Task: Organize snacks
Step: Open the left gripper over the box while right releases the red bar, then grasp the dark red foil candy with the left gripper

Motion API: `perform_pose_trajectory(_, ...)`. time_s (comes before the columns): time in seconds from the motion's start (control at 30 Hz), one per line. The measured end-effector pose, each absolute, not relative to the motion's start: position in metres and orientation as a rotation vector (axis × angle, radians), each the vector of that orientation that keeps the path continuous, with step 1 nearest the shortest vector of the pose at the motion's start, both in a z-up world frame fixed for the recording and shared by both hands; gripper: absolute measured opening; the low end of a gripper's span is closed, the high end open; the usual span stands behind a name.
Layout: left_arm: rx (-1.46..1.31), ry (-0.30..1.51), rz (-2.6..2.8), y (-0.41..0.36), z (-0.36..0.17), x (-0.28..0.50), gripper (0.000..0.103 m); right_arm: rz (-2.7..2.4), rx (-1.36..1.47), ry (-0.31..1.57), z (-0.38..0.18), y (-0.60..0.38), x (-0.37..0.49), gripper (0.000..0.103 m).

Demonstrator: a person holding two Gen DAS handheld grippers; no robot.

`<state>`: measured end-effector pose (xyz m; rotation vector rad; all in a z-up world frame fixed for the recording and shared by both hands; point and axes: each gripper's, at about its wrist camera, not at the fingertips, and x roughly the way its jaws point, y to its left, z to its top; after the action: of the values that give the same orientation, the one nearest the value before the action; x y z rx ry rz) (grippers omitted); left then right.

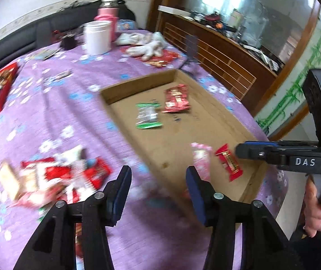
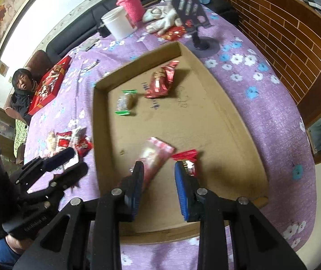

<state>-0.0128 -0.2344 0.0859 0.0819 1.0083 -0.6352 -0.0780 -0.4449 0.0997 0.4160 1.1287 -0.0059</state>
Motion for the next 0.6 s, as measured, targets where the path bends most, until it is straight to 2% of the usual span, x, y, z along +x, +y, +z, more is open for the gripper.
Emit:
perform_pose_trajectory(0.07,0.075,1.008,-0.611,-0.217,0.084,-0.012,0.053,0.001,0.412,1.132,0.100,-0.438,-0.079,0.031)
perform_pose_trajectory(0.3,0.148,1.074,-0.518,-0.166,0.050,-0.011,0.053,0.034,0.388,1.142,0.100,-0.415,-0.080,0.031)
perform_pose_trajectory(0.6,0.173,1.125,-0.563,-0.150,0.025,-0.039,0.053,0.032,0.384,1.139,0.104,-0.404,-0.083,0.031)
